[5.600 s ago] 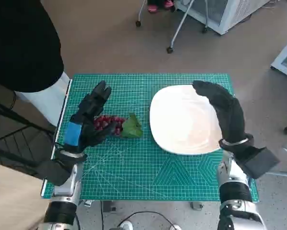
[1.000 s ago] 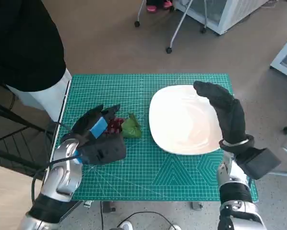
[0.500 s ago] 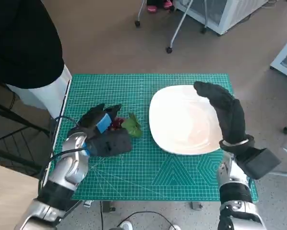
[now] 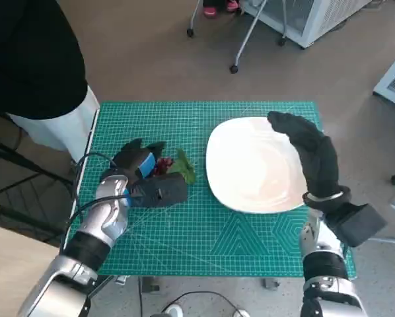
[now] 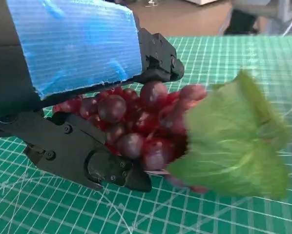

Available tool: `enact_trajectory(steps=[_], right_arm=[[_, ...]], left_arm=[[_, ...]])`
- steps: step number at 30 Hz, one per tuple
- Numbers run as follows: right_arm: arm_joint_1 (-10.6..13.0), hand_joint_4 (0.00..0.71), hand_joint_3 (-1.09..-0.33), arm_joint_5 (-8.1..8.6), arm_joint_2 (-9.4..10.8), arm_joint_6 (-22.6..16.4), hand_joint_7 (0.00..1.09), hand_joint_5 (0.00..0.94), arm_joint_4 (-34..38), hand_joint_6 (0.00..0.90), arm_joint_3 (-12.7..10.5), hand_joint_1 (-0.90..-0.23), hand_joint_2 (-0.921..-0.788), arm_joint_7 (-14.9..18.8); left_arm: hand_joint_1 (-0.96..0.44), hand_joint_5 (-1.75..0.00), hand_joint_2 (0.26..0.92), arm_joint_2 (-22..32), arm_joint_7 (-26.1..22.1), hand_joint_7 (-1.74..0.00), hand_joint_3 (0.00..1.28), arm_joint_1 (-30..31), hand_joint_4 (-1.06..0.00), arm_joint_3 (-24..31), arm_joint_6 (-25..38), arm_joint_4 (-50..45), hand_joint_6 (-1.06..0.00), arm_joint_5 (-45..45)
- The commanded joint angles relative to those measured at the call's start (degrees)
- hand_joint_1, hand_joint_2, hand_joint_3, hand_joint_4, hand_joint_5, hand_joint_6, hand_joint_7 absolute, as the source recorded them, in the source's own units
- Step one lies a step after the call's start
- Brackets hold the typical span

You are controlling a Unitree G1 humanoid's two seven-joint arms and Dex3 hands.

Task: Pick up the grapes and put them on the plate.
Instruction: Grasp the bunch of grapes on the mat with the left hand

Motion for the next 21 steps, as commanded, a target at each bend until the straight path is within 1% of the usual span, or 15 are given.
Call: enact_trajectory(steps=[1,11,21], right_arm=[[1.1,0.242,-0.542,-0.93,-0.2,0.5,0.0,0.001,0.3,0.208,0.3,-0.493,-0.921,-0.4],[1.1,0.243,-0.54,-1.23,-0.5,0.4,0.0,0.001,0.2,0.208,0.2,-0.5,-0.921,-0.4],[1.0,0.242,-0.539,-1.17,-0.8,0.5,0.0,0.0,0.3,0.208,0.2,-0.507,-0.921,-0.2]], left_arm=[[-0.36,0.0,0.787,-1.5,2.0,0.0,0.0,-3.2,-0.13,-1.2,-1.9,5.9,-0.3,0.0],[-0.36,0.0,0.785,-3.5,3.9,0.0,0.0,-7.0,-0.14,-2.2,-6.0,16.2,-0.3,-1.4],[-0.3,-0.01,0.778,-3.9,4.0,-0.01,0.0,-8.3,-0.18,-2.1,-8.5,20.1,-0.33,-2.9]])
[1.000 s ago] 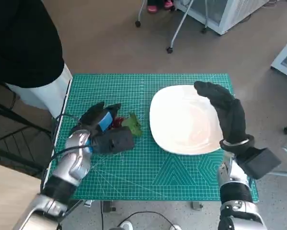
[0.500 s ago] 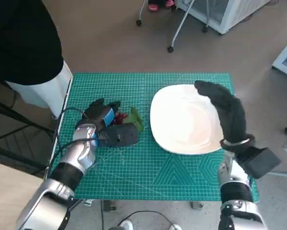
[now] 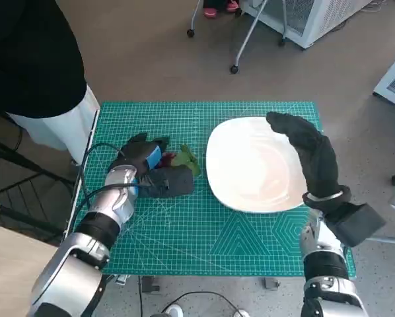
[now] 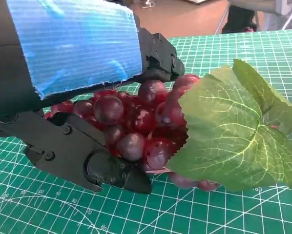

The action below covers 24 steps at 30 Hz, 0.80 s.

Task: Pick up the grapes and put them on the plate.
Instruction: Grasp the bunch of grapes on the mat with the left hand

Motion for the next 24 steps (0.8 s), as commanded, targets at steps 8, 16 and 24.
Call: enact_trajectory(steps=[8,16,24], right_arm=[[1.1,0.241,-0.541,-0.37,-0.5,0.5,0.0,0.0,0.1,0.207,0.2,-0.51,-0.921,0.3],[1.0,0.239,-0.543,-0.37,-0.4,0.3,0.0,0.0,0.1,0.205,0.3,-0.512,-0.921,0.4],[1.0,0.24,-0.544,-0.43,-0.4,0.3,0.0,0.001,0.2,0.205,0.3,-0.512,-0.921,0.3]], left_arm=[[-0.18,-0.03,0.779,-0.8,1.2,-0.06,0.0,0.5,-0.29,0.1,-2.3,2.8,-0.47,-2.1],[0.2,-0.9,0.877,-0.7,4.4,-0.07,0.06,0.6,-0.6,-2.2,-3.2,4.4,-0.75,-0.8],[0.3,-1.27,0.918,-0.5,6.0,-0.29,0.11,0.5,-0.63,-4.0,-3.3,5.2,-0.81,0.0]])
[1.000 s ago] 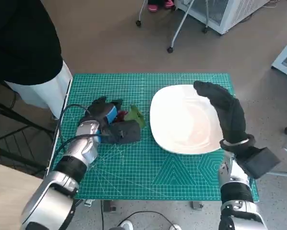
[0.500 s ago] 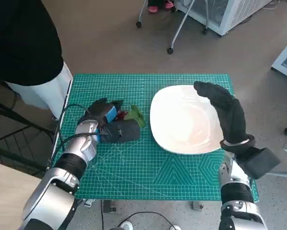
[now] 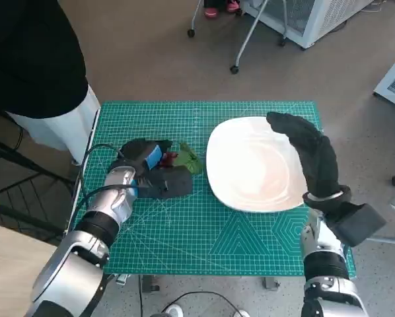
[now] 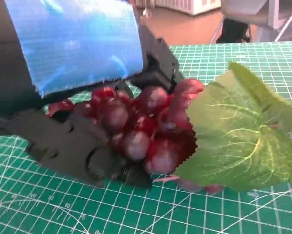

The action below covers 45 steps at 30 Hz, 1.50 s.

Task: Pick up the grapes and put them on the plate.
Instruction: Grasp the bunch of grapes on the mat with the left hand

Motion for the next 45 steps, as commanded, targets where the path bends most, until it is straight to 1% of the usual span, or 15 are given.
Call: enact_trajectory(steps=[1,2,3,4,5,8,13,23,28,36,45], right_arm=[[1.0,0.24,-0.544,-0.42,-0.4,0.3,0.0,0.001,0.3,0.205,0.2,-0.513,-0.921,0.3],[0.9,0.24,-0.544,-0.39,-0.4,0.3,0.0,0.0,0.3,0.205,0.2,-0.512,-0.921,0.4],[0.9,0.24,-0.544,-0.34,-0.4,0.4,0.0,0.0,0.4,0.205,0.2,-0.512,-0.921,0.4],[0.9,0.239,-0.544,-0.27,-0.4,0.5,0.0,0.0,0.4,0.205,0.2,-0.511,-0.921,0.5],[0.9,0.239,-0.545,-0.21,-0.4,0.5,0.0,0.0,0.4,0.204,0.1,-0.51,-0.921,0.6],[0.8,0.238,-0.546,-0.13,-0.4,0.6,0.0,0.0,0.5,0.204,0.1,-0.506,-0.921,0.7],[0.8,0.238,-0.546,-0.04,-0.4,0.7,0.0,0.0,0.5,0.204,0.0,-0.503,-0.921,0.7],[0.9,0.239,-0.546,0.15,-0.4,0.9,0.0,0.0,0.5,0.204,-0.1,-0.503,-0.921,1.0],[0.9,0.239,-0.546,0.16,-0.5,0.7,0.0,0.0,0.4,0.204,-0.2,-0.503,-0.921,1.0],[0.8,0.237,-0.547,0.63,-0.6,0.8,0.0,0.0,0.4,0.202,-0.5,-0.5,-0.921,1.5],[0.4,0.236,-0.548,1.23,-0.7,1.0,0.0,0.0,0.9,0.199,-1.1,-0.491,-0.921,1.9]], left_arm=[[0.24,-1.29,0.919,-0.3,0.4,-0.47,0.12,1.1,-0.61,-2.3,0.1,1.7,-0.76,1.9],[0.17,-1.31,0.919,-0.3,0.6,-0.68,0.13,1.1,-0.59,-2.8,0.2,1.7,-0.7,2.4],[0.11,-1.33,0.92,-0.2,0.7,-0.86,0.14,1.0,-0.58,-3.1,0.4,1.8,-0.65,2.6],[0.07,-1.34,0.92,-0.3,0.7,-0.97,0.15,1.0,-0.56,-3.2,0.4,1.9,-0.61,2.7],[0.05,-1.35,0.92,-0.3,0.6,-1.06,0.16,0.9,-0.55,-3.3,0.5,2.0,-0.59,2.6],[0.02,-1.37,0.921,-0.4,0.2,-1.17,0.18,0.7,-0.53,-3.1,0.6,2.1,-0.55,2.1],[0.0,-1.4,0.921,-0.5,-0.2,-1.21,0.19,0.5,-0.52,-3.1,0.8,2.2,-0.52,1.8],[0.0,-1.42,0.921,-0.3,-0.9,-1.2,0.2,0.5,-0.52,-2.7,0.5,2.0,-0.51,1.1],[0.0,-1.45,0.921,-0.2,-1.4,-1.17,0.2,0.4,-0.52,-2.5,0.7,1.7,-0.51,0.9],[0.0,-1.49,0.921,0.2,-2.6,-1.13,0.21,0.4,-0.51,-2.1,1.4,0.5,-0.52,0.6],[0.0,-1.51,0.921,1.4,-4.5,-1.11,0.21,0.7,-0.51,-1.2,2.4,-3.0,-0.52,0.0]])
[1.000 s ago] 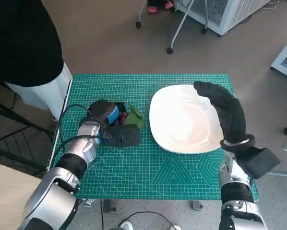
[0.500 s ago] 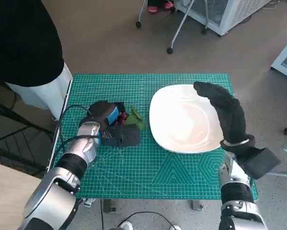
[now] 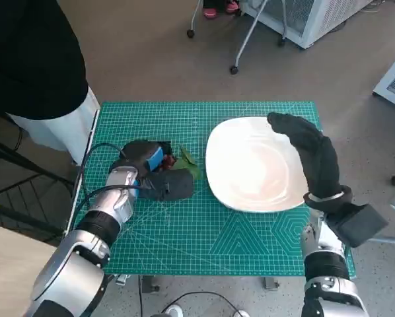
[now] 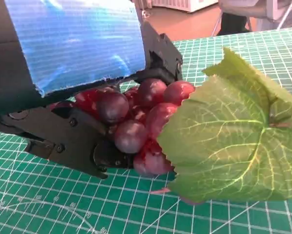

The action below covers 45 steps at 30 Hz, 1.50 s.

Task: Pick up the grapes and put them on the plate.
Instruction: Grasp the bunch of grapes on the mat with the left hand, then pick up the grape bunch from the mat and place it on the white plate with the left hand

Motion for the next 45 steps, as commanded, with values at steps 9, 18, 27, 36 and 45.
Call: enact_trajectory(steps=[9,18,27,36,45], right_arm=[[0.3,0.236,-0.546,0.86,-0.5,1.0,0.0,0.001,0.9,0.199,-0.9,-0.495,-0.921,1.0],[0.2,0.238,-0.542,1.04,-0.4,0.8,0.0,0.001,1.0,0.201,-1.2,-0.502,-0.921,1.1],[-0.2,0.237,-0.544,1.84,-0.4,1.1,0.0,0.0,1.4,0.199,-1.6,-0.495,-0.921,1.8],[-0.4,0.241,-0.543,2.22,-0.1,1.2,0.0,0.002,1.2,0.202,-2.1,-0.492,-0.921,2.4],[-0.2,0.242,-0.542,2.47,-0.2,1.2,0.0,0.002,1.0,0.204,-2.3,-0.487,-0.921,2.7]], left_arm=[[0.01,-1.51,0.921,3.4,-3.1,-1.12,0.21,3.1,-0.51,1.6,2.8,-10.2,-0.51,-0.4],[0.01,-1.49,0.921,6.4,-7.5,-1.14,0.21,6.8,-0.52,2.8,8.3,-24.8,-0.5,0.9],[0.0,-1.41,0.921,8.8,-12.2,-1.27,0.22,10.8,-0.5,4.7,14.0,-40.5,-0.48,2.0],[0.0,-1.36,0.921,9.5,-12.1,-1.33,0.21,12.3,-0.49,5.5,14.1,-45.7,-0.49,2.8],[0.0,-1.39,0.921,9.1,-10.7,-1.25,0.2,12.2,-0.54,5.5,12.5,-46.2,-0.48,4.2]])
